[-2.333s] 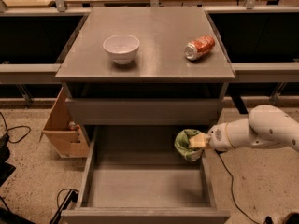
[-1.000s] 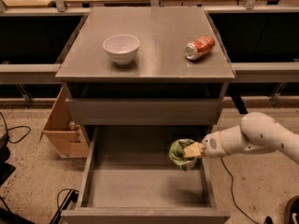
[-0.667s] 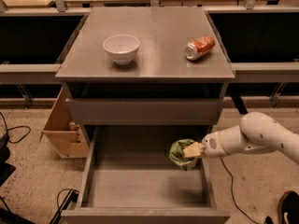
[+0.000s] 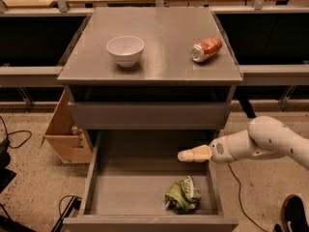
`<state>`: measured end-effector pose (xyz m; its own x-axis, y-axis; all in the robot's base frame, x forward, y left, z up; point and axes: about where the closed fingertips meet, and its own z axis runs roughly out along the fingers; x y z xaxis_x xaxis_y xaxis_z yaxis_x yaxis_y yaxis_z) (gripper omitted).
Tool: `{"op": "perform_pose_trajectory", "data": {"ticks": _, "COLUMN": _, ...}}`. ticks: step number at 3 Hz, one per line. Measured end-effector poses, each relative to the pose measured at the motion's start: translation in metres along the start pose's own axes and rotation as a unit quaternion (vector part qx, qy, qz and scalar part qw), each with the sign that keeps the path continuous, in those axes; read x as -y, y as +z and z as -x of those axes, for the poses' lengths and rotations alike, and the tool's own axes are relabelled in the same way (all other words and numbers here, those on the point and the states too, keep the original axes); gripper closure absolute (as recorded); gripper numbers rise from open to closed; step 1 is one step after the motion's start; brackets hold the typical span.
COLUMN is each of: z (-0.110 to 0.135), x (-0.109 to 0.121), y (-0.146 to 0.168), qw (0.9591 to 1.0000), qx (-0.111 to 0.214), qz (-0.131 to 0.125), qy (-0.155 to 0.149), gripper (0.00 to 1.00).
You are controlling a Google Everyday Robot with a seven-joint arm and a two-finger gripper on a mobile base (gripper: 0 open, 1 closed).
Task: Place green jalapeno chip bag into middle drawer
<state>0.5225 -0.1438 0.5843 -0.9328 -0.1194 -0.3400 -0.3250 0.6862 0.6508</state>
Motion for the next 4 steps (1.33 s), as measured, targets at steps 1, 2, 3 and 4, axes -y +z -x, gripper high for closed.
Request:
{"op": "perform_pose_trajectory", "data": {"ticks": 1, "z": 0.0, "x": 0.0, "y": 0.0, "qw": 1.0, "qx": 0.0, "qz": 0.0, "qy": 0.0, "gripper": 0.0}}
{"op": "perform_pose_trajectory", "data": {"ticks": 2, "z": 0.01, "x": -0.029, "y": -0.01, "qw": 0.999, "qx": -0.015, "qz": -0.018, "qy": -0.039, "gripper": 0.0}}
{"op": "perform_pose_trajectory", "data": {"ticks": 3, "z": 0.03, "x": -0.084, "y": -0.048, "qw": 0.9909, "qx": -0.046, "qz": -0.054, "qy": -0.114, "gripper": 0.0}}
{"op": "perform_pose_trajectory", "data": {"ticks": 4, "z": 0.038, "x": -0.149, "y": -0.104, "qw": 0.9738, "qx": -0.078, "qz": -0.099, "qy": -0.19, "gripper": 0.0}}
